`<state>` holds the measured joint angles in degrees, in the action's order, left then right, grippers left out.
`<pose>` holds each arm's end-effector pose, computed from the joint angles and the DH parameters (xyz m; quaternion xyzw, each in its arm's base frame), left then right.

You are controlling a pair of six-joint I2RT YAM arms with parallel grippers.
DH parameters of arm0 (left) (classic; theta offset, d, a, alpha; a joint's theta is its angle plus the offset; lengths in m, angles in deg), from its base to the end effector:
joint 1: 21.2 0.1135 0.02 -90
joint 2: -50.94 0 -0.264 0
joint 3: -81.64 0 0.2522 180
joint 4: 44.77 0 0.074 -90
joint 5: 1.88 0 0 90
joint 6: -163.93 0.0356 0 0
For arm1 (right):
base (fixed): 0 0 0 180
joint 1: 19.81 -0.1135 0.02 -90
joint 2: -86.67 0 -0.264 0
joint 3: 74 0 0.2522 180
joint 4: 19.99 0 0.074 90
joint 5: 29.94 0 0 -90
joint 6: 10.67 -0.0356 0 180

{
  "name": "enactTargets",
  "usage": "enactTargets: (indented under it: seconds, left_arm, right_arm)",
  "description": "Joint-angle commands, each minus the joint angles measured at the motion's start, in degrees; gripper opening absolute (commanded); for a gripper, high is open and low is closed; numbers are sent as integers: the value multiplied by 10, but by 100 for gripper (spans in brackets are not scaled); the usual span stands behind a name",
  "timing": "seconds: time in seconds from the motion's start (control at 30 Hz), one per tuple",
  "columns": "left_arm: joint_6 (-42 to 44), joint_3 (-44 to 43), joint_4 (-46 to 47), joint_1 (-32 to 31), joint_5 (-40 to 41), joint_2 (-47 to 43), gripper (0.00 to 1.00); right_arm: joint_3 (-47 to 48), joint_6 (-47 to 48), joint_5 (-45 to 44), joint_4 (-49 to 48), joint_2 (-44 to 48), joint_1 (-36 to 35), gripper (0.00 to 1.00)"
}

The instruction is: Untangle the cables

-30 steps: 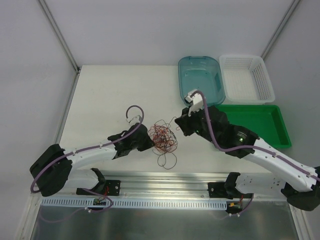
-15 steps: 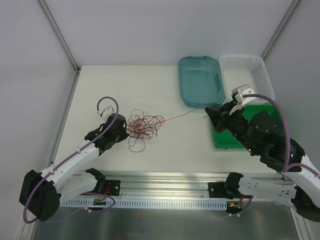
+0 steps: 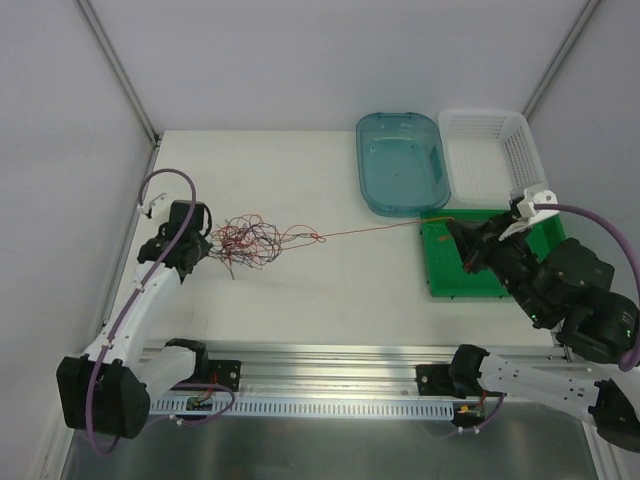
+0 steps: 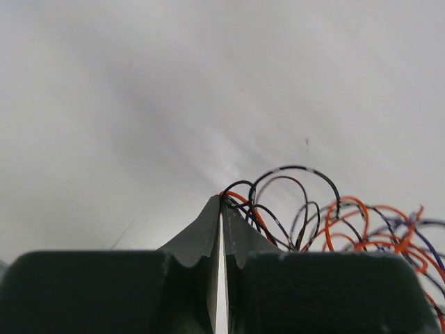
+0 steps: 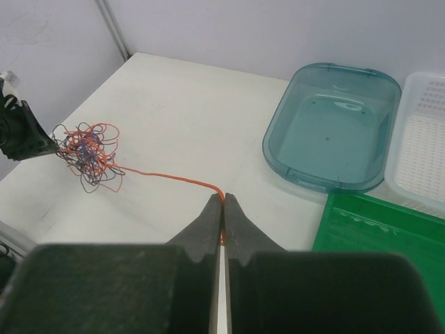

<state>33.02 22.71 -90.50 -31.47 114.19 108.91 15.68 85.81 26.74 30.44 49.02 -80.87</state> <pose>0.2069 -0.0216 0.2669 -0.3213 0.8445 0.0260 0.4278 0.0509 0.0517 0.4765 -0.2004 0.6695 0.1373 0.7020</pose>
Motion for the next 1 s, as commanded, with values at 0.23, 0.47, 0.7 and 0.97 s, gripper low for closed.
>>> enactTargets:
  seconds: [0.23,0.47,0.7,0.97]
  left_arm:
    - [100,-75,-24,137,-60,50,0]
    - [185,-33,3,136,-233,2,0]
    - [227,42,45,136,-379,-60,0]
    - [222,54,51,136,-381,-75,0]
  right_arm:
    - [-14,-26,-33,51,21,0,1]
    - [-149,-110,112,3,-115,0,15]
    - [-176,-139,199,-68,-276,-1,59]
    - [-71,-68,276,-174,-440,6,66]
